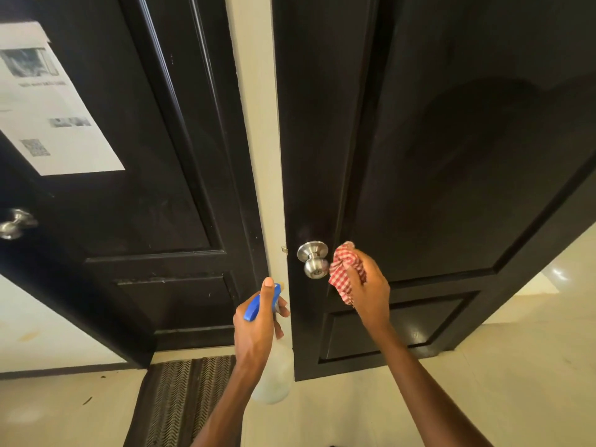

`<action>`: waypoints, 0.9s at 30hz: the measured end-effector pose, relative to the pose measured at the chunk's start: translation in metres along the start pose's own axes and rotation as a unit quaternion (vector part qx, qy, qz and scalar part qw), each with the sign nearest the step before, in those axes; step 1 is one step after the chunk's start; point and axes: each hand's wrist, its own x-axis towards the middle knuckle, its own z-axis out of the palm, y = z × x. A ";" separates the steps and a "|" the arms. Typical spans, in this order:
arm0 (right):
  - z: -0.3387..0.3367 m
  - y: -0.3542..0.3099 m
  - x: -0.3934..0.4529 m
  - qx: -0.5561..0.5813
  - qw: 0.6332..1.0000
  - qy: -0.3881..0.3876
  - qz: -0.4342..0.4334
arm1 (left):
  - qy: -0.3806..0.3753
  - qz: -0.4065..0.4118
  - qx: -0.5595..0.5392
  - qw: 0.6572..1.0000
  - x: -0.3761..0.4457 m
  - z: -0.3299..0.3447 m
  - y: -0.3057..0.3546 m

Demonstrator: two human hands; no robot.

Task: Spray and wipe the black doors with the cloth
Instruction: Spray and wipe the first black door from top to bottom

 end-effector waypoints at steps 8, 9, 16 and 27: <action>0.059 -0.044 0.015 -0.069 0.997 0.038 -0.006 | 0.020 0.009 0.017 1.000 0.002 -0.010 -0.003; 0.064 -0.048 0.018 -0.091 0.995 0.040 -0.001 | 0.020 0.010 0.016 1.000 0.002 -0.010 -0.002; 0.075 -0.042 0.022 -0.318 0.913 0.008 -0.257 | 0.025 0.009 0.014 1.000 0.006 -0.013 0.000; 0.050 -0.027 0.037 -0.178 0.970 -0.053 -0.156 | 0.024 0.017 0.004 1.000 0.012 0.000 0.002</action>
